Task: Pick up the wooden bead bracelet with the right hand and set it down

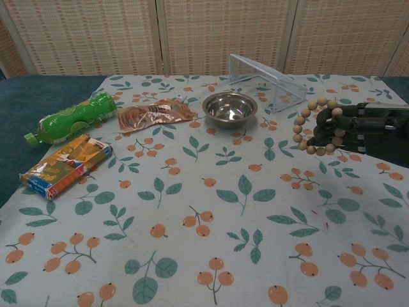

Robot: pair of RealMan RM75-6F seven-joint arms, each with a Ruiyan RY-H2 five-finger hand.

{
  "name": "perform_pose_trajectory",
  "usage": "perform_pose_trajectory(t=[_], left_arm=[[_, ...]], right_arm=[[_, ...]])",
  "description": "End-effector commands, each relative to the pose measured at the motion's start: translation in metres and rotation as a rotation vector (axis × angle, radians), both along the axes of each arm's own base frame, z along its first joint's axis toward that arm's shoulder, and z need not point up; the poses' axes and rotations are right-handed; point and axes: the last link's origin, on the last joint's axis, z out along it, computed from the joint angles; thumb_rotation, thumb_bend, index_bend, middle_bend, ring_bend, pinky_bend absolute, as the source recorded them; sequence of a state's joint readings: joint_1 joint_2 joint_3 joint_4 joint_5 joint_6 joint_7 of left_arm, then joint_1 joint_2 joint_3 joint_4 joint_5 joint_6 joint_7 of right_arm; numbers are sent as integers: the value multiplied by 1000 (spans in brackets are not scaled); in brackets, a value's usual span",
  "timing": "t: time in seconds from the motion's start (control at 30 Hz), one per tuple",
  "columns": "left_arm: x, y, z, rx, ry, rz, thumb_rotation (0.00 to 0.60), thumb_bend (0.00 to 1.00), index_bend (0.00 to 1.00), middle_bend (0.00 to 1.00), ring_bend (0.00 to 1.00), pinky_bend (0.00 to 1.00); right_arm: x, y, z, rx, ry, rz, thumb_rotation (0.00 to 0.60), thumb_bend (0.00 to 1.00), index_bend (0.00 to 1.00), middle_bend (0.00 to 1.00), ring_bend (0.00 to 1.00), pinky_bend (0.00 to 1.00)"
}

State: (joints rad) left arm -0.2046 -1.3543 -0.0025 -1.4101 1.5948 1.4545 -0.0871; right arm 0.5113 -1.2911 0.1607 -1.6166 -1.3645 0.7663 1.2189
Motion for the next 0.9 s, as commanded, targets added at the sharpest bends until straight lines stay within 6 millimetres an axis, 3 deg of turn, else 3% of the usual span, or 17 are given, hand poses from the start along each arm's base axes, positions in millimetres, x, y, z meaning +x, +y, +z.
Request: perform_pose_trajectory(t=[0.03,0.1,0.2,0.5,0.7,0.9], left_arm=[[0,0,0,-3,-1,2,600,448,0,0,0,99],[0,0,0,-4,-1,2,600,448,0,0,0,99],[0,0,0,-6,-2,4,600,447,0,0,0,99],[-1,1,1,-13,-8,9,600,446,0,0,0,99],[-1,2,-1,-22,-4,10,600,446,0,0,0,100],[-1,2,0,-21,-9,11,600,447,0,0,0,100]], right_arm=[[17,14,-8,171,-341,-157,600,768,781,701,354,95],[19,21,-15,194,-423,-144,596,768,752,699,353,102],[17,27,-25,243,-475,-114,542,767,708,682,351,110],[-5,36,-35,294,-402,-10,381,755,504,565,279,149],[-5,35,-32,295,-403,29,300,661,465,539,264,149],[4,26,-24,251,-382,97,253,498,458,537,262,149]])
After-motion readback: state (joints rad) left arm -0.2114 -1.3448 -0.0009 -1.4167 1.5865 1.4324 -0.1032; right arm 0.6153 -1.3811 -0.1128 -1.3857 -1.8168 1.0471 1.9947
